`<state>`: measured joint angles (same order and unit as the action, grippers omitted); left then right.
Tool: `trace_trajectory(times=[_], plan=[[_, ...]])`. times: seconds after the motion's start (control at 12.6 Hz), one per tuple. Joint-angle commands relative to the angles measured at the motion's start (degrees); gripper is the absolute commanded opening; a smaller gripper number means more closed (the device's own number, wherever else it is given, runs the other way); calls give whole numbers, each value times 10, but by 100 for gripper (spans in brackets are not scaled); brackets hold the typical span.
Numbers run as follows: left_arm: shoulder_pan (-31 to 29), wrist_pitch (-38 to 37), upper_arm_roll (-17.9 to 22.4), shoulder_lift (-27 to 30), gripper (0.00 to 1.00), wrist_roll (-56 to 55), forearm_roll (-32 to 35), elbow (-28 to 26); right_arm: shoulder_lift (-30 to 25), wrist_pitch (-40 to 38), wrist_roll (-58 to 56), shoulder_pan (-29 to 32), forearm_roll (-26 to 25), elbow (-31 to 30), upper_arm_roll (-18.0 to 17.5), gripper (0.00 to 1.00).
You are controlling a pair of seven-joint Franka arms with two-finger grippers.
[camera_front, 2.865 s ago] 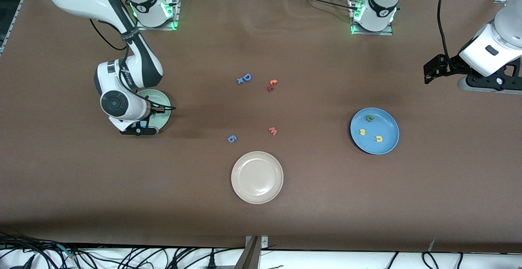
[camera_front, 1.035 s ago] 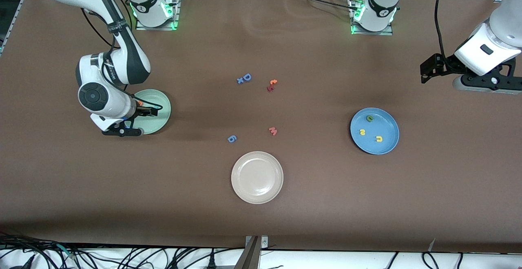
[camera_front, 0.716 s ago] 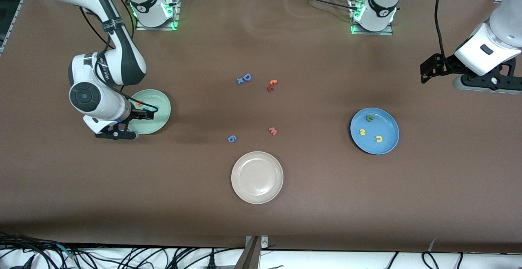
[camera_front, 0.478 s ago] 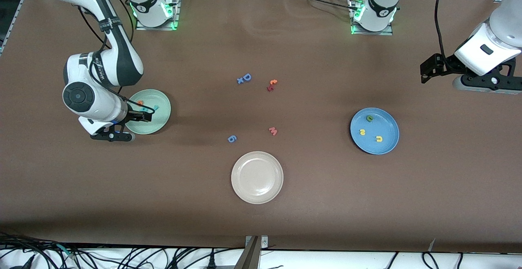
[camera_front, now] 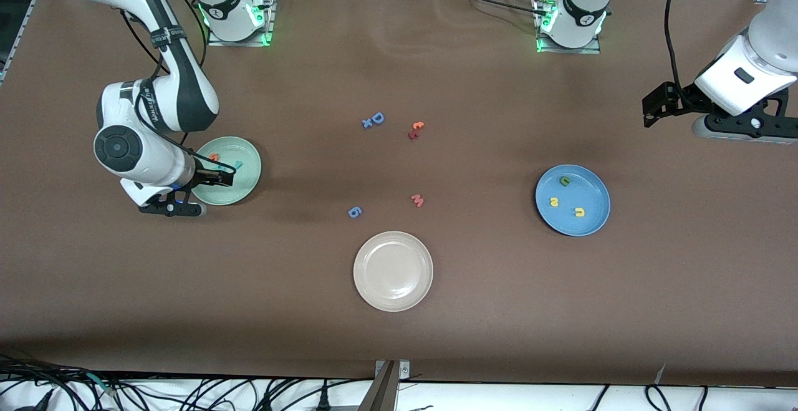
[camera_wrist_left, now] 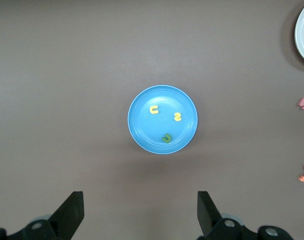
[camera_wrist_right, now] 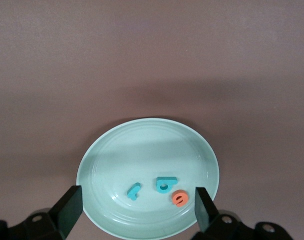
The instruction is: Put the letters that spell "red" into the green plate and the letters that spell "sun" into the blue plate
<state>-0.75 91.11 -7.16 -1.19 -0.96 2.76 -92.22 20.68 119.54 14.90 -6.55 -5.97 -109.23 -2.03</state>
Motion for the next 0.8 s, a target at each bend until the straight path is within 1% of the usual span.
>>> trace_trajectory(times=[0.0,0.32,0.72], plan=[[0,-1,2,-5,100,3,-18,14,-7,-12,-11,1,12,4,1,99],[0,-1,1,-4,100,3,-19,14,-22,-20,-9,1,12,4,2,99],[-1,-1,1,-4,100,4,-18,14,-25,-20,-12,1,13,8,4,99]])
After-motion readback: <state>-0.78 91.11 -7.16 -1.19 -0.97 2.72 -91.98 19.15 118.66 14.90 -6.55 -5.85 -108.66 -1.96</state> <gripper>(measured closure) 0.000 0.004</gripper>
